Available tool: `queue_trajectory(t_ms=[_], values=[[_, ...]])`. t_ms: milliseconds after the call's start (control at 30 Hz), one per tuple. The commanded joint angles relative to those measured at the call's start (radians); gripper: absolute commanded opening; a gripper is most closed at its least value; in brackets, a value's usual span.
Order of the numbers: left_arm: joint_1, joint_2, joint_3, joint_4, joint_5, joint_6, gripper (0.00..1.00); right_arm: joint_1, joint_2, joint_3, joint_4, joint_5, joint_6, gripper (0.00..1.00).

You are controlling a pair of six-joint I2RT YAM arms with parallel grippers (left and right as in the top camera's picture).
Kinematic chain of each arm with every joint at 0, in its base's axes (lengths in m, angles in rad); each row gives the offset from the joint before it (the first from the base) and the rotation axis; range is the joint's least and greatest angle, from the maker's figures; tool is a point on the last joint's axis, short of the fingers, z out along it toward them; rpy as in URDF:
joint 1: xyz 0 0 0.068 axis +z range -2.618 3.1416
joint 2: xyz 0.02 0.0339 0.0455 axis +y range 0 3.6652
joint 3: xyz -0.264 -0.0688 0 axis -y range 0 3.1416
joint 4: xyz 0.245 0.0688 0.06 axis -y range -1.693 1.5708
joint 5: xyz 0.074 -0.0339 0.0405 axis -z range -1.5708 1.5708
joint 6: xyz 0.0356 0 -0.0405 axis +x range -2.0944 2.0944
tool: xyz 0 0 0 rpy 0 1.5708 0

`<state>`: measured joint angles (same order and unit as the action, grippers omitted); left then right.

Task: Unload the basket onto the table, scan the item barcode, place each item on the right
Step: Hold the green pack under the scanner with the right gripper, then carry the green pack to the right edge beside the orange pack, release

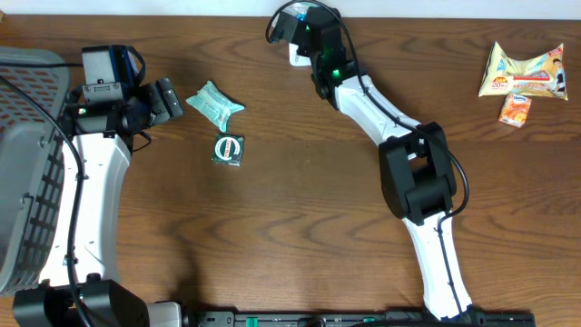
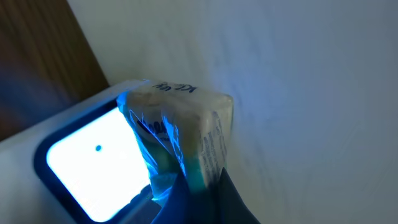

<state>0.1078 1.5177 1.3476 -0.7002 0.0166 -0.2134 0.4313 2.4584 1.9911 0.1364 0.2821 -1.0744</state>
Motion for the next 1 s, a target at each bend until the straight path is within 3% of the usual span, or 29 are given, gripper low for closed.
queue_trajectory(t_ms=[0, 333, 633, 967], values=[[0.003, 0.006, -0.005, -0.003, -0.006, -0.008, 0.98, 0.002, -0.017, 0.008, -0.049, 0.019, -0.04, 0.01], [0.003, 0.006, -0.005, -0.003, -0.006, -0.008, 0.98, 0.002, -0.048, 0.008, -0.095, 0.043, 0.145, 0.01], [0.003, 0.006, -0.005, -0.003, -0.006, -0.008, 0.98, -0.085, -0.175, 0.008, -0.144, 0.209, 0.373, 0.01], [0.003, 0.006, -0.005, -0.003, -0.006, -0.008, 0.98, -0.391, -0.229, 0.008, -0.64, 0.269, 0.799, 0.01]])
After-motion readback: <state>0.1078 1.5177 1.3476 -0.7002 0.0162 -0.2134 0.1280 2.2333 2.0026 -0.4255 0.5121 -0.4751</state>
